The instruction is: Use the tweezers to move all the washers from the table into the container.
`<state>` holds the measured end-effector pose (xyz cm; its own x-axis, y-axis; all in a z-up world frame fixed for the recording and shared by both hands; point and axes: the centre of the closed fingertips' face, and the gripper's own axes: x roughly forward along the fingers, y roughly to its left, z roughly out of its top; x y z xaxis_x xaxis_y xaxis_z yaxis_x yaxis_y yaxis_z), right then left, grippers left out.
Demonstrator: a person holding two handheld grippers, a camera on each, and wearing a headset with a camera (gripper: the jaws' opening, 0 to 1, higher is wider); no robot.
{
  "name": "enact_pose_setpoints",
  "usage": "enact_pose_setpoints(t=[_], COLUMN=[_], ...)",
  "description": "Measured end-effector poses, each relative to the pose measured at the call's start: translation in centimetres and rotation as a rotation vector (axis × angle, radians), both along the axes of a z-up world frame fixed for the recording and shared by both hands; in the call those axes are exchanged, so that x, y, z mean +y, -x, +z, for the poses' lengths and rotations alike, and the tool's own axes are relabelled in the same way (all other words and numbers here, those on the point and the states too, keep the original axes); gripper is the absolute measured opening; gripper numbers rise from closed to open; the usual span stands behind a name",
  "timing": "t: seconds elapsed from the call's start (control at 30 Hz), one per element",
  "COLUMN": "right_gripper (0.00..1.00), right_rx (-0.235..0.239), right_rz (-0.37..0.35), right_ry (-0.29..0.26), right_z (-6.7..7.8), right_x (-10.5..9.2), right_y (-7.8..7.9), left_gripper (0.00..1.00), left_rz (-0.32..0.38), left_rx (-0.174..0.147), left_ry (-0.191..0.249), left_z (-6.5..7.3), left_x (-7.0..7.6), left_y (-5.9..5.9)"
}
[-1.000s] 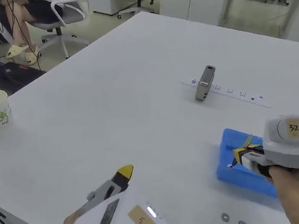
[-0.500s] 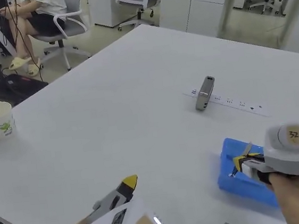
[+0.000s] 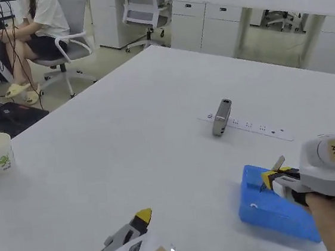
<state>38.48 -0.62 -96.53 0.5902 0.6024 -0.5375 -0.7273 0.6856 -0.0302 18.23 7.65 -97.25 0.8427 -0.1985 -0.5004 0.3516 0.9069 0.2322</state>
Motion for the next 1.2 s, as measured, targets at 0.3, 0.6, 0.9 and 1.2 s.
enact_pose_setpoints(t=[0.3, 0.6, 0.9, 1.2], right_gripper=[0.03, 0.03, 0.03, 0.03], right_rx=[0.011, -0.008, 0.024, 0.048], right_rz=[0.005, 0.055, 0.114, 0.184], right_ry=[-0.139, -0.165, -0.14, -0.069], right_z=[3.3, 5.3, 3.9, 1.6], right_x=[-0.3, 0.2, 0.2, -0.2], right_y=[1.7, 5.7, 8.4, 10.7], left_gripper=[0.93, 0.93, 0.93, 0.92], left_rz=[-0.002, -0.009, -0.007, -0.002], left_rx=[0.0, 0.002, 0.005, 0.016], left_ry=[-0.001, -0.003, -0.004, -0.012], left_z=[0.0, -0.1, -0.1, -0.4], left_x=[0.0, -0.1, -0.1, 0.0], left_y=[0.0, 0.1, 0.0, 0.0])
